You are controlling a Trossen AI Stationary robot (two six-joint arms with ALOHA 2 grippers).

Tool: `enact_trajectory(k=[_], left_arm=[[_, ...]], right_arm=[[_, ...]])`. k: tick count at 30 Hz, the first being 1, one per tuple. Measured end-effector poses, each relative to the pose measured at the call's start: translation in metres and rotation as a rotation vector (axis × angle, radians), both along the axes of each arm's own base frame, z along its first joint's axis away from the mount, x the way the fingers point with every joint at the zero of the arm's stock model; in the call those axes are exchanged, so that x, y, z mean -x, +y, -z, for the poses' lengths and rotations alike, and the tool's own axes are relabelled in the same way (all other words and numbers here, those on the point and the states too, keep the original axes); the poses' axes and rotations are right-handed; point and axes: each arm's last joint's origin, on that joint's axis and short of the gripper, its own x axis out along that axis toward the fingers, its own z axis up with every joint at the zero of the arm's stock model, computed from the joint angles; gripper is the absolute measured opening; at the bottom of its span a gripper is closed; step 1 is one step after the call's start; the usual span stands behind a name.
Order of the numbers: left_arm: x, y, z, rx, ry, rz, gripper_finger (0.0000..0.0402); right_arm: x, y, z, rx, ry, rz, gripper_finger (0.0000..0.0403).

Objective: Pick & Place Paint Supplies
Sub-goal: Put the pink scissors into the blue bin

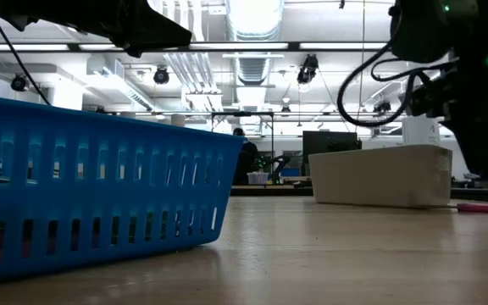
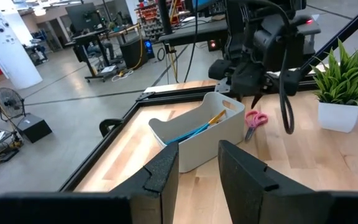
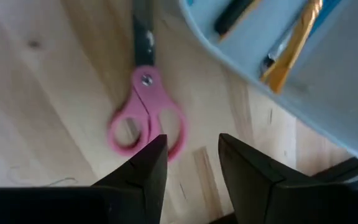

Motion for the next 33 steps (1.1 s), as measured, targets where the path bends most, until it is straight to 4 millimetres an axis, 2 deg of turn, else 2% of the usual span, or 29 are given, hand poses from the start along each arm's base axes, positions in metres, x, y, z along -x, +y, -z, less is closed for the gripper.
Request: enact_trajectory(k=[10,16,24,33], left_arm=[[0.0,0.0,0.0,0.002,-0.001,0.0,0.0113],[0.0,0.0,0.0,0.004,-0.001,-0.001,0.0113],[0.0,0.0,0.0,0.009,-0.002,-0.001,0.0113],[0.0,0.0,0.0,0.022,-0.006,-0.003,0.0113]], right_arm=[[0.011,-0.001,0.013,-0.016,0.034,0.178,0.0143],[0.011,-0.001,0.024,-0.029,-0.032,0.277,0.0143],[0.014,-0.002,0.035,-0.04,-0.079,0.34,0.0143],[0.012,-0.001,0.034,-0.068,-0.099,0.339,0.0143]])
